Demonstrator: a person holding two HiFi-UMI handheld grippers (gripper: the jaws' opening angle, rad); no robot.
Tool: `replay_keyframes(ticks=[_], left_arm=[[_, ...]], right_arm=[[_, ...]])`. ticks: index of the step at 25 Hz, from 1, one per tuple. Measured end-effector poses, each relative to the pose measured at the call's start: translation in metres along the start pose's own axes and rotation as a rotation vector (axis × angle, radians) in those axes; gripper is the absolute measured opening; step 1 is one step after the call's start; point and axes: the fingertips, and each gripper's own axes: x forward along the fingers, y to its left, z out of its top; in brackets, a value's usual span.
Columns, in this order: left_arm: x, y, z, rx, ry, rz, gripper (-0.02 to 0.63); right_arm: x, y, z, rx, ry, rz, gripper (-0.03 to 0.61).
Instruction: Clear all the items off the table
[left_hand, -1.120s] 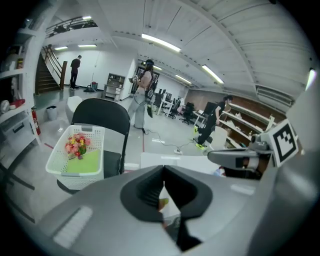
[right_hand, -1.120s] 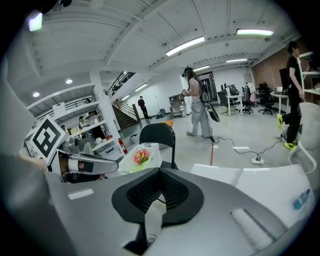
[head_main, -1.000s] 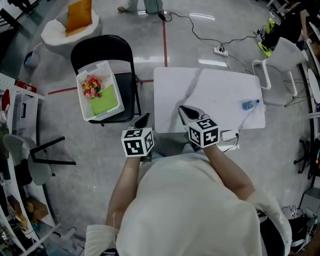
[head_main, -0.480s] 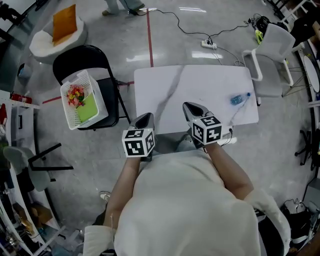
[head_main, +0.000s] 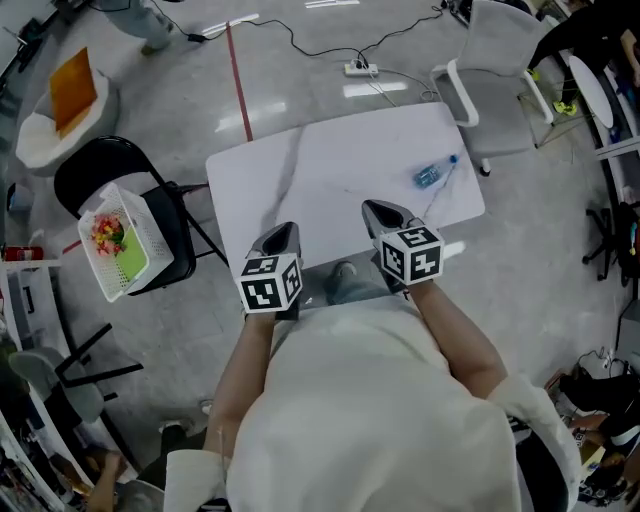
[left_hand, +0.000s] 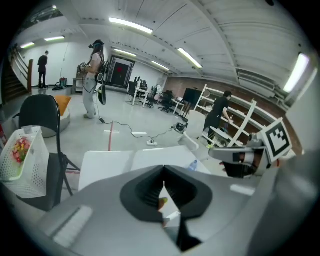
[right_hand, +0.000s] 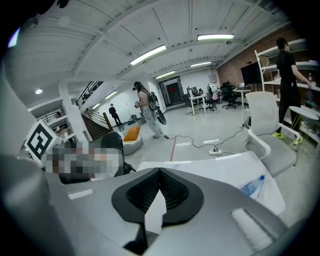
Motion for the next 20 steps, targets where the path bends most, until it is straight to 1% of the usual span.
replay_keyframes(ticks=[5, 8, 15, 20], left_arm=[[0.039, -0.055, 0.004, 0.043, 0.041, -0.050, 0.009], [0.058, -0.079, 0.000, 0.069, 0.071, -0.072, 0.009], [0.101, -0.117, -0.015, 0.106, 0.155, -0.114, 0.009], [0.131, -0.134, -0.023, 0.126, 0.203, -0.141, 0.009]], right_arm=[[-0.031, -0.072, -0.010, 0.058, 0.007, -0.096, 0.000], [-0.043, -0.107, -0.017, 0.091, 0.012, -0.146, 0.000], [-0.050, -0.176, -0.035, 0.177, 0.030, -0.250, 0.000], [-0.037, -0.215, -0.059, 0.235, 0.070, -0.302, 0.005]])
